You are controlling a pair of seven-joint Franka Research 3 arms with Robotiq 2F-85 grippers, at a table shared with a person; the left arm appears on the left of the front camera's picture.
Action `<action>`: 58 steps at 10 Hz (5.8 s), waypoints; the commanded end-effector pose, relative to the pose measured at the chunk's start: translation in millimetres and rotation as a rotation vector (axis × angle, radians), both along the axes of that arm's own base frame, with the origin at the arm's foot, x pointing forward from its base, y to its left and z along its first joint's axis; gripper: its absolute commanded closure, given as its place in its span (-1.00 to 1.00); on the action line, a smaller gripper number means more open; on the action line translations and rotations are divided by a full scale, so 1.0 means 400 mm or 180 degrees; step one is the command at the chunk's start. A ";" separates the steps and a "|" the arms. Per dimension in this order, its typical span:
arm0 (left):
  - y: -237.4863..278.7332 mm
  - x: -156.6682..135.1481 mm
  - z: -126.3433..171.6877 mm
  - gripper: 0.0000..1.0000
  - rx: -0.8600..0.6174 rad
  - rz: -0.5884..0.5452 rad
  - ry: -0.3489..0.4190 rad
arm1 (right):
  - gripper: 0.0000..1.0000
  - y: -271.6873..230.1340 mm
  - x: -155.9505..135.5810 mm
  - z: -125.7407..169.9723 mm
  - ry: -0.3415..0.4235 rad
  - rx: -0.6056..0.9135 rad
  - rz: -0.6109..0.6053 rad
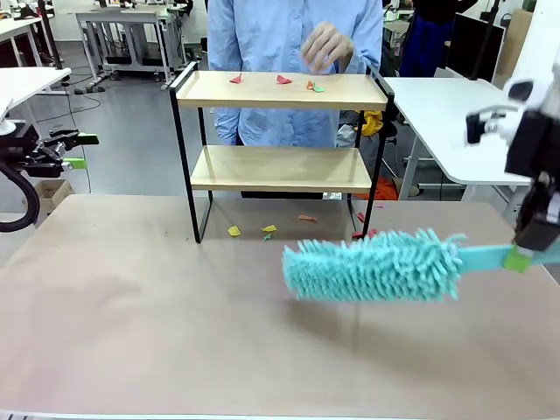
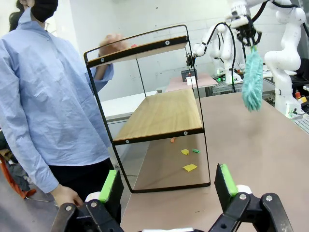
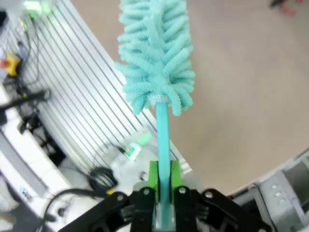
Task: Clean the shelf.
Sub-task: Clean the specific section of the Shelf indicated by the human with the Duster.
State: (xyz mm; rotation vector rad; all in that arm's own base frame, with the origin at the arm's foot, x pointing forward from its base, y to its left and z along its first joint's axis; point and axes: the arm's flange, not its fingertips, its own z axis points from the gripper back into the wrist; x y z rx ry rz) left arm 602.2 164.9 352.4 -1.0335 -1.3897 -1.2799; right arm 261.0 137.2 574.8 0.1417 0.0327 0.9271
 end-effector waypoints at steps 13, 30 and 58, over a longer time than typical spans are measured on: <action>-0.002 -0.005 0.004 -1.00 0.0017 -0.0016 -0.0040 | 0.74 0.561 0.025 0.245 -0.1341 0.1237 -0.1160; -0.002 -0.005 0.004 -1.00 0.0017 -0.0016 -0.0040 | 0.74 0.966 0.342 0.327 -0.1353 0.0655 -0.2889; -0.002 -0.005 0.004 -1.00 0.0017 -0.0016 -0.0040 | 0.74 0.270 0.319 0.276 -0.1122 0.0057 -0.3612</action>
